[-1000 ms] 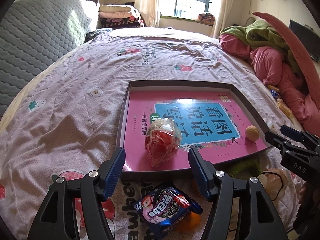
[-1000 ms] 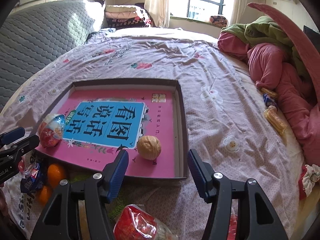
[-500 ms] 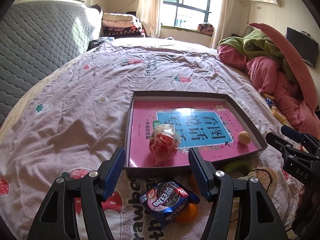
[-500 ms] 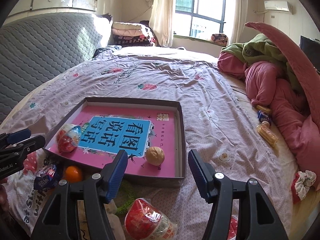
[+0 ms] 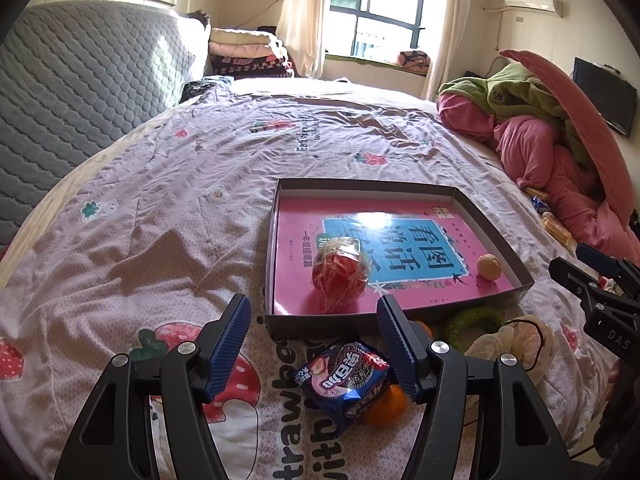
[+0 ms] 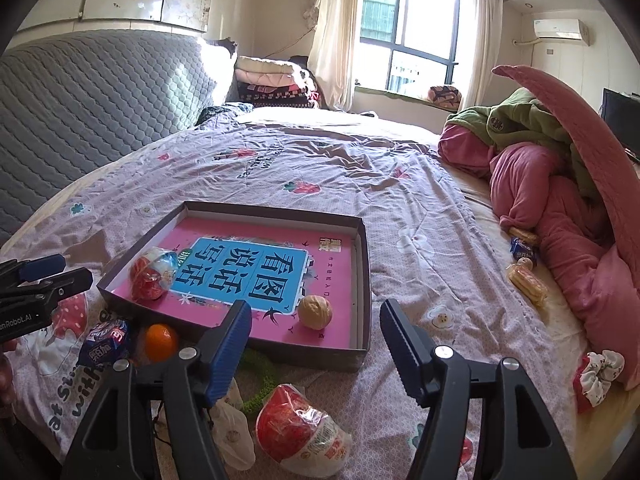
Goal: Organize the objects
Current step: 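Withdraw both open tools from the tray back toward the remaining items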
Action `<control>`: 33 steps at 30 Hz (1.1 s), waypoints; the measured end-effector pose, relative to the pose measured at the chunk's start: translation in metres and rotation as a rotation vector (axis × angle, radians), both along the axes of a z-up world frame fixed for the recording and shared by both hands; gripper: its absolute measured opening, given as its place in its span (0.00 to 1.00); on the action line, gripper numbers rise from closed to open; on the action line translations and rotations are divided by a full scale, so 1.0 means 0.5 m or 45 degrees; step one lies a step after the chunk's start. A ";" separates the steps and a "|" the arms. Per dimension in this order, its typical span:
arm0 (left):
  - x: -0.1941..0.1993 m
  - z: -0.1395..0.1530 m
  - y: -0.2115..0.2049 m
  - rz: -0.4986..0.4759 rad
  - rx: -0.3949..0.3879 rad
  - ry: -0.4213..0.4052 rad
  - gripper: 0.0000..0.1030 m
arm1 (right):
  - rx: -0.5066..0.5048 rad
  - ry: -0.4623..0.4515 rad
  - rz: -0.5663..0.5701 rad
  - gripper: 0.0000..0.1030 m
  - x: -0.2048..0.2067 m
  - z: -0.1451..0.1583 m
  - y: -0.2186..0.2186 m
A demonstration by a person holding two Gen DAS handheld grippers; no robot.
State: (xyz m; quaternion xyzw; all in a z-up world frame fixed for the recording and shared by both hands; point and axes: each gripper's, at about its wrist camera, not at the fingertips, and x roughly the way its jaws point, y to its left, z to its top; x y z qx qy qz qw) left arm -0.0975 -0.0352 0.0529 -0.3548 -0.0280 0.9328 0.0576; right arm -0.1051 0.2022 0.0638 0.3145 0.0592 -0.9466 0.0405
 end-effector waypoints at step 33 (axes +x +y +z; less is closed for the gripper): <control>0.105 -0.026 0.023 -0.065 -0.035 -0.002 0.65 | 0.027 0.003 0.005 0.67 0.092 -0.021 0.035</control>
